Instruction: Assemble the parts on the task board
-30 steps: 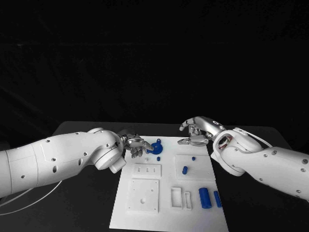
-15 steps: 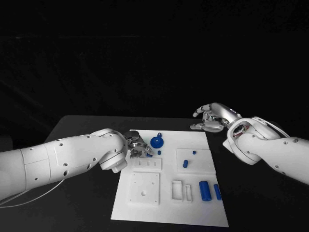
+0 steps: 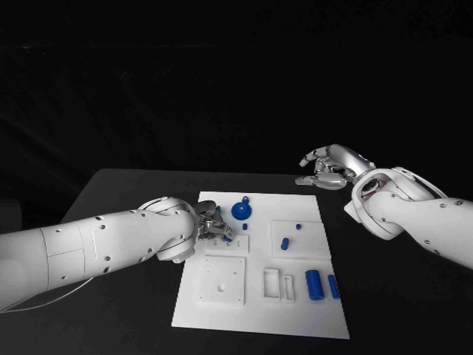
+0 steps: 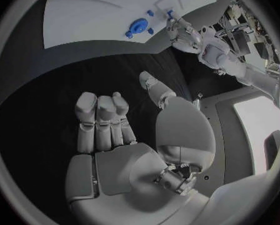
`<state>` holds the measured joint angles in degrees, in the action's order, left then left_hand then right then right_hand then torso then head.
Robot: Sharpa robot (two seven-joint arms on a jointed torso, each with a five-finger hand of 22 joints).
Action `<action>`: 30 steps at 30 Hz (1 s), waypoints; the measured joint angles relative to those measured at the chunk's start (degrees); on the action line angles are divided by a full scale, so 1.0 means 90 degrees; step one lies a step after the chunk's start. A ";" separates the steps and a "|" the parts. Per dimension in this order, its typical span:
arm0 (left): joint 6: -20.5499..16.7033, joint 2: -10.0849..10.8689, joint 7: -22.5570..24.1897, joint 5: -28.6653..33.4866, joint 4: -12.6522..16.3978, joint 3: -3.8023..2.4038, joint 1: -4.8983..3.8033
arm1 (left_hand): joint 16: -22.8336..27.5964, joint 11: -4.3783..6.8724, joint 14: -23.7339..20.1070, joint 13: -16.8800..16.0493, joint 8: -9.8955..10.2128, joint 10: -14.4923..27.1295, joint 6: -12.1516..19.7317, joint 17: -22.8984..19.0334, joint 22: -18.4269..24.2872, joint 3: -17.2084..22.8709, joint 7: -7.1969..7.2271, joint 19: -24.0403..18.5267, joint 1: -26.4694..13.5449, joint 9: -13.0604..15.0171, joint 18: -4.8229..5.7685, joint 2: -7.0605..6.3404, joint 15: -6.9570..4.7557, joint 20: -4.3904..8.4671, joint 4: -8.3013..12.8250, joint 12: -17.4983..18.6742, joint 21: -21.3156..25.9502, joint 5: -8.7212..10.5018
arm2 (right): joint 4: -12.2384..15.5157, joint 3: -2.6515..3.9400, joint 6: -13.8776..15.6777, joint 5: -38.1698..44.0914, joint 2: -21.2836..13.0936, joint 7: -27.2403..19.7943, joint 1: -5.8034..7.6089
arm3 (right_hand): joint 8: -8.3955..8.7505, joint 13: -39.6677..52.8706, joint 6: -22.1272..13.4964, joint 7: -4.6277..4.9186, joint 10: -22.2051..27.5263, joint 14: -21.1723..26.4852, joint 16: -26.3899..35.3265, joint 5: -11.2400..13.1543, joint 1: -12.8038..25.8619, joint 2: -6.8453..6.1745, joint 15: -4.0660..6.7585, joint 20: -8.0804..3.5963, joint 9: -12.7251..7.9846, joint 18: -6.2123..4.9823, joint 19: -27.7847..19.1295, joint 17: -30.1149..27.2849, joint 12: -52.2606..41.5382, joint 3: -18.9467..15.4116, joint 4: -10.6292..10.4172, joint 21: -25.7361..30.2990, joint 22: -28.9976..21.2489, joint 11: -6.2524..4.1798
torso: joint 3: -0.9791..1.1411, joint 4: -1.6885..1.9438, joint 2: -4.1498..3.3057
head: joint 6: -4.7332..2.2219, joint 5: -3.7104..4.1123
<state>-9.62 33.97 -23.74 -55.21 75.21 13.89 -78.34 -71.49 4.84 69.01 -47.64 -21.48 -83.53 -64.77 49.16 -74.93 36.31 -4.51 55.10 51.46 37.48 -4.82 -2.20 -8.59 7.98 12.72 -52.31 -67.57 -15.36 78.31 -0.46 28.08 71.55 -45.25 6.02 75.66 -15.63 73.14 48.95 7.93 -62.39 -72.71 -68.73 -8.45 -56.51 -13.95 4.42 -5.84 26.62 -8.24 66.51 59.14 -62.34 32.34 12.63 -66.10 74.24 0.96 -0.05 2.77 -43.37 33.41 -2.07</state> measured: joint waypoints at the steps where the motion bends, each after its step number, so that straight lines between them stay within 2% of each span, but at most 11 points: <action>1: 0.0009 0.0000 -0.0004 -0.0027 0.0000 0.0000 0.0009 | -0.0025 0.0000 0.0000 -0.0007 -0.0002 0.0000 0.0000 -0.0006 0.0000 0.0000 0.0000 0.0001 -0.0009 0.0002 -0.0002 0.0009 0.0000 0.0002 0.0000 0.0000 0.0000 0.0000 | 0.0000 0.0001 0.0000 -0.0003 0.0000 -0.0001 0.0000 | 0.0000 -0.0007 0.0000 0.0000 0.0002 -0.0014 0.0000 -0.0013 0.0000 0.0000 0.0014 0.0000 0.0000 0.0000 0.0000 0.0000 0.0000 0.0000 0.0000 0.0000 0.0000 -0.0002 | 0.0000 0.0000 0.0001 | 0.0007 -0.0003; 14: 0.0108 -0.0002 -0.0018 -0.0200 0.0010 -0.0004 0.0050 | -0.0069 -0.0001 0.0000 -0.0020 -0.0050 0.0001 -0.0001 -0.0041 0.0001 0.0013 0.0001 0.0023 -0.0074 0.0025 -0.0002 0.0009 0.0000 0.0023 0.0015 -0.0055 -0.0035 -0.0001 | -0.0007 0.0003 -0.0003 -0.0025 -0.0005 -0.0003 0.0000 | -0.0027 -0.0039 0.0022 -0.0022 0.0027 -0.0016 0.0000 -0.0173 0.0000 0.0000 0.0016 0.0025 -0.0001 0.0000 0.0021 0.0000 -0.0007 -0.0017 -0.0052 0.0023 0.0011 -0.0026 | -0.0004 -0.0001 0.0006 | 0.0074 -0.0020; 30: 0.0143 -0.0012 -0.0008 -0.0235 -0.0020 -0.0018 0.0068 | -0.0123 -0.0001 0.0000 -0.0025 -0.0050 0.0001 -0.0002 -0.0072 0.0002 0.0004 0.0002 0.0023 -0.0118 0.0058 -0.0001 0.0054 -0.0002 0.0022 0.0023 -0.0105 -0.0035 0.0012 | -0.0012 0.0004 -0.0014 -0.0036 -0.0005 -0.0005 0.0001 | -0.0032 -0.0076 0.0042 -0.0042 0.0027 -0.0016 0.0000 -0.0369 -0.0050 0.0000 0.0016 0.0022 -0.0007 0.0000 0.0048 0.0000 -0.0025 -0.0070 -0.0105 0.0023 0.0021 -0.0025 | -0.0004 -0.0004 0.0008 | 0.0076 -0.0019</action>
<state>-8.33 33.86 -23.81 -57.32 75.03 13.73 -77.73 -72.59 4.83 69.01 -47.86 -21.92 -83.52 -64.79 48.52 -74.91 36.35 -4.49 55.31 50.40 38.00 -4.83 -1.71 -8.61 8.18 12.92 -53.26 -67.88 -15.25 78.21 -0.43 27.96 71.22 -45.29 5.98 75.66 -15.92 72.46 49.32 7.56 -62.15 -72.85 -68.73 -11.77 -56.96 -13.95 4.56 -5.64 26.56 -8.24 66.94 59.14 -62.56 31.71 11.68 -65.89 74.43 0.74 -0.08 2.74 -43.30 34.09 -2.24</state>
